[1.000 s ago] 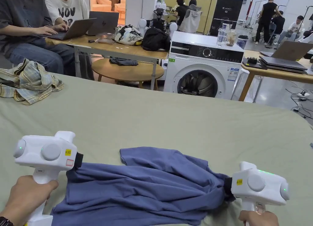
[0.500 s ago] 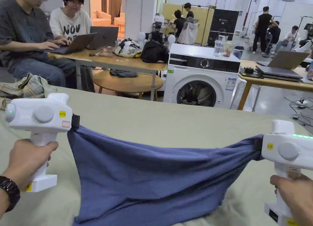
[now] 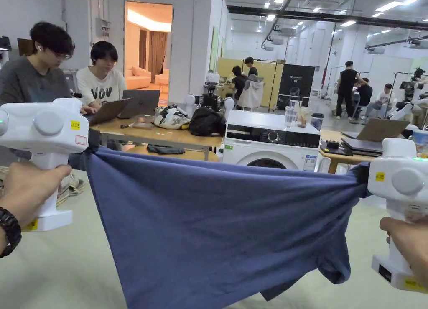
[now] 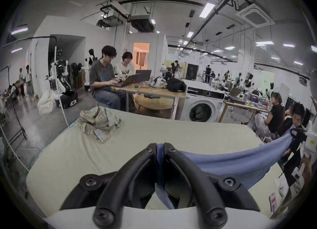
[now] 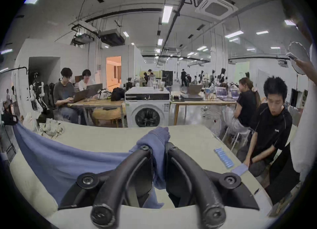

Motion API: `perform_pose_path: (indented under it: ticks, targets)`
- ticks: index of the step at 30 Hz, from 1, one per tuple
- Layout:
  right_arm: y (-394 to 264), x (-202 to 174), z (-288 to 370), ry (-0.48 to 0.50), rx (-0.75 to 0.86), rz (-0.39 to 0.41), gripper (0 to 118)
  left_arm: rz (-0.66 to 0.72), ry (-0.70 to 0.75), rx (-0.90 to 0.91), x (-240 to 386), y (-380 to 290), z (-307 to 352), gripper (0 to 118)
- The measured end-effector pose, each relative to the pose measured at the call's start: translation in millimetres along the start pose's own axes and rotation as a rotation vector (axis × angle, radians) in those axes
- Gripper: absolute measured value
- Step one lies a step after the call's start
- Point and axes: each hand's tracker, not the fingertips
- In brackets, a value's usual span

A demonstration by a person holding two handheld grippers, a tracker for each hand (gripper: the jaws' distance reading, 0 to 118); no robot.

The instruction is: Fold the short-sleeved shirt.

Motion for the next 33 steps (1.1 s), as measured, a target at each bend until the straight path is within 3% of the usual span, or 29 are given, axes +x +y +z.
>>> perform_pose_path:
  ticks: [8, 13, 22, 24, 33]
  targets:
    - [42.9, -5.5, -31.1, -0.002, 0.047, -0.002, 8, -0.012, 0.019, 0.051, 7.4, 37.5, -16.9, 2]
    - [27.7, -10.4, -38.5, -0.024, 0.036, 0.017, 8, -0.052, 0.023, 0.042, 15.2, 21.6, -22.7, 2]
    - [-96.6, -7.5, -49.4, -0.047, -0.136, 0.088, 8, -0.053, 0.008, -0.104, -1.5, -108.4, -25.1, 2]
    - [-125.2, -8.0, -38.7, -0.067, -0.168, 0.143, 8, -0.05, -0.001, -0.123, -8.9, -145.3, -15.8, 2]
    - [-244.3, 4.8, 24.4, -0.07, -0.267, 0.191, 8, -0.005, -0.02, -0.21, -40.1, -286.2, 40.5, 2]
